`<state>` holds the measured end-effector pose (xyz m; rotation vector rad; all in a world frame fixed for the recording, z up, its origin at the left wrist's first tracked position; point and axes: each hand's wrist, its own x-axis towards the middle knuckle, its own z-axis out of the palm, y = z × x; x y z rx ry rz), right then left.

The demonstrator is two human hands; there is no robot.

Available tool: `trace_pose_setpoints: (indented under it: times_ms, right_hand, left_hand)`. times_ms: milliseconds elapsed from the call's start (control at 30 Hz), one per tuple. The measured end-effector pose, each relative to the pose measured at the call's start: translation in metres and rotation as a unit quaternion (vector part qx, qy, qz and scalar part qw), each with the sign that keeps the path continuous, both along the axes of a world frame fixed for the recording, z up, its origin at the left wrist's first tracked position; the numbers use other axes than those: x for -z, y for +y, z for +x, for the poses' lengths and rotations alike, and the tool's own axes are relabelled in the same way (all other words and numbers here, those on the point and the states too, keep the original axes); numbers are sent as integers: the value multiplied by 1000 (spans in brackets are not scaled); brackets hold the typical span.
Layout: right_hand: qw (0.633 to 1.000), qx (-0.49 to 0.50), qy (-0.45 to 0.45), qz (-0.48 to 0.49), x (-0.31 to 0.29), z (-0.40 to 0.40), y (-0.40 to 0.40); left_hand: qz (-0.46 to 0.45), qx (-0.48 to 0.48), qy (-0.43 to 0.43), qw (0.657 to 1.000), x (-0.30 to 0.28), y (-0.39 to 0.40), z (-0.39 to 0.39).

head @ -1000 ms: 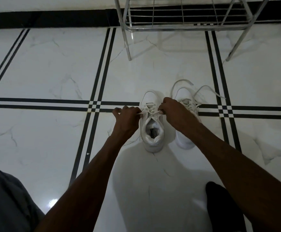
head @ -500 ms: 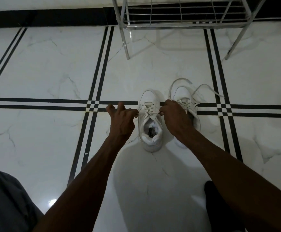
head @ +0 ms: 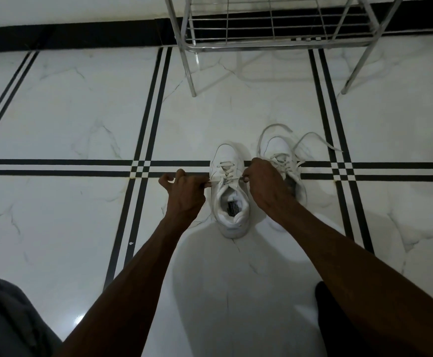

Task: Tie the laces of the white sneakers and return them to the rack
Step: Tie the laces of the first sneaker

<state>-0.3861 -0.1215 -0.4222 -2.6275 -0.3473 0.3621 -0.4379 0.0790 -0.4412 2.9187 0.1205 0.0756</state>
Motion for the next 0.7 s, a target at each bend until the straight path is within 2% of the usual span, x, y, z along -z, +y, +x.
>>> trace_pose_setpoints:
  times_ms: [200,333,433,500,567,633,700]
  right_hand:
    - [999,35,3,14,-4,-8,1]
    - [998,64,7,16,-9,-12,4]
    - [993,103,21,61,-11,-14,10]
    - [987,126,47,89,-17,-15,13]
    - [983,129,62,117,-20,-17,11]
    - [977,136,75,149,-23,-20,10]
    - [965,149,90,194,-24,-23,12]
  left_hand:
    - [-79,-44,14,996,-1,-3,0]
    - [-197,-85,70,974,-14,-11,4]
    - [-364,-114,103,919,-20,-18,5]
    - [-485,-146,143,850,-19,-21,3]
    - [-555,-169,168,797,-14,-20,2]
    - [-578,-179,170,778,-13,-19,1]
    - [-576,-186,164,779,-12,-15,2]
